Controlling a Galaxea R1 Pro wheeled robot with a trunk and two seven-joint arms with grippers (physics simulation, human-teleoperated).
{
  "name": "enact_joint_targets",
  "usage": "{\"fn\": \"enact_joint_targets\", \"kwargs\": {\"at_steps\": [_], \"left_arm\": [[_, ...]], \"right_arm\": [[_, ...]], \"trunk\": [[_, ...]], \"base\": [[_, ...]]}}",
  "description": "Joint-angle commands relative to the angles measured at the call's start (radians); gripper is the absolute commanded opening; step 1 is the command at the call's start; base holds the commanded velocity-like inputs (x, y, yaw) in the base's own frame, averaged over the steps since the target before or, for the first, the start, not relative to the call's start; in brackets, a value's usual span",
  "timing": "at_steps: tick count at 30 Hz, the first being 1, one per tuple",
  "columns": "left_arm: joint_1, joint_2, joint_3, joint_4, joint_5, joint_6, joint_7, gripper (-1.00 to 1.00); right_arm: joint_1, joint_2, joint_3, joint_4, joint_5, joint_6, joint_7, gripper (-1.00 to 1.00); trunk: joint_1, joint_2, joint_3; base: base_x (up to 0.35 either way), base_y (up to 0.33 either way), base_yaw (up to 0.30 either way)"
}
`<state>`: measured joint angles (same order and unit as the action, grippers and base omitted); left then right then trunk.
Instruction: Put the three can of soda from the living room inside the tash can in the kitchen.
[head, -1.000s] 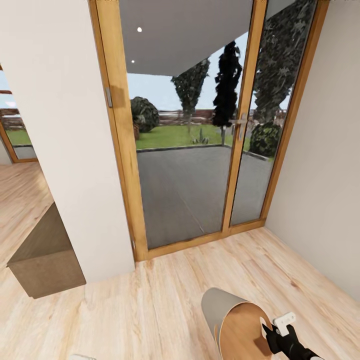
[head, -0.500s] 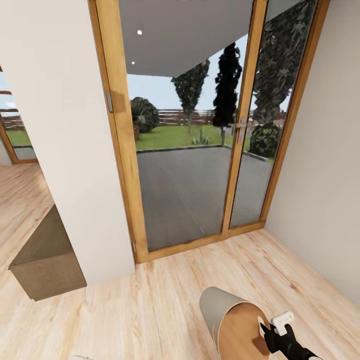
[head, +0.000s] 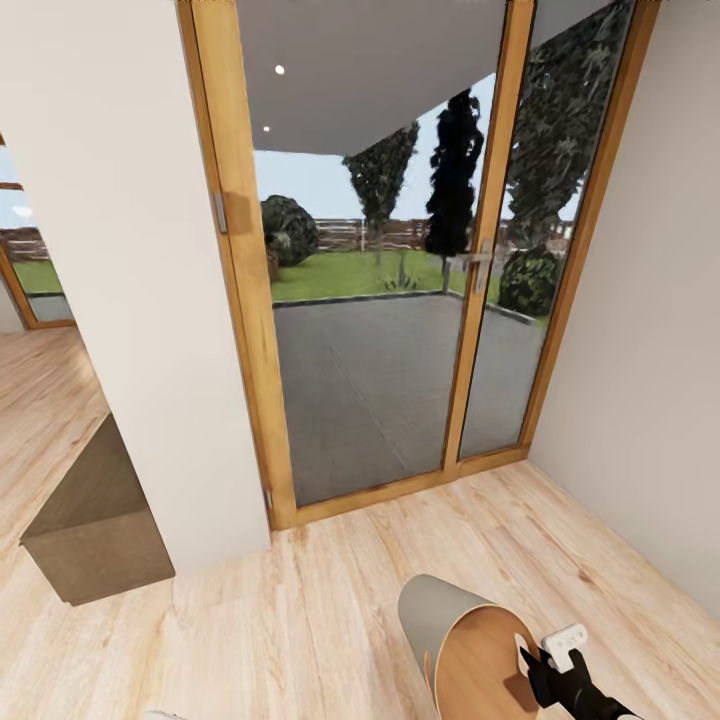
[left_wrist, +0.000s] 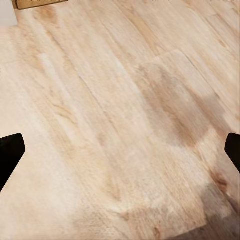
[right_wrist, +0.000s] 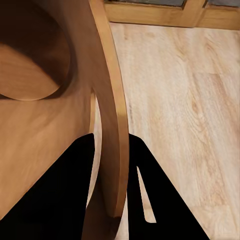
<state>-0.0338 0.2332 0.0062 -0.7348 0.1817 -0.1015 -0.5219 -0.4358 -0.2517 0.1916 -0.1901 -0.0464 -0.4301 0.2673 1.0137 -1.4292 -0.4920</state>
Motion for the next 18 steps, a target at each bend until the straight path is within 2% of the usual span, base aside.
{"fn": "enact_joint_targets", "kwargs": {"at_steps": [1, 18], "left_arm": [[0.000, 0.000, 0.000, 0.000, 0.000, 0.000, 0.000, 1.00], [0.000, 0.000, 0.002, 0.000, 0.002, -0.004, 0.004, 1.00]], "right_arm": [[0.000, 0.000, -0.014, -0.002, -0.006, 0.001, 0.009, -1.00], [0.000, 0.002, -0.014, 0.001, -0.003, 0.001, 0.009, -1.00]], "trunk": [[-0.004, 0.007, 0.003], [-0.069, 0.126, 0.057]], "base": [[0.000, 0.000, 0.000], [0.000, 0.000, 0.000]]}}
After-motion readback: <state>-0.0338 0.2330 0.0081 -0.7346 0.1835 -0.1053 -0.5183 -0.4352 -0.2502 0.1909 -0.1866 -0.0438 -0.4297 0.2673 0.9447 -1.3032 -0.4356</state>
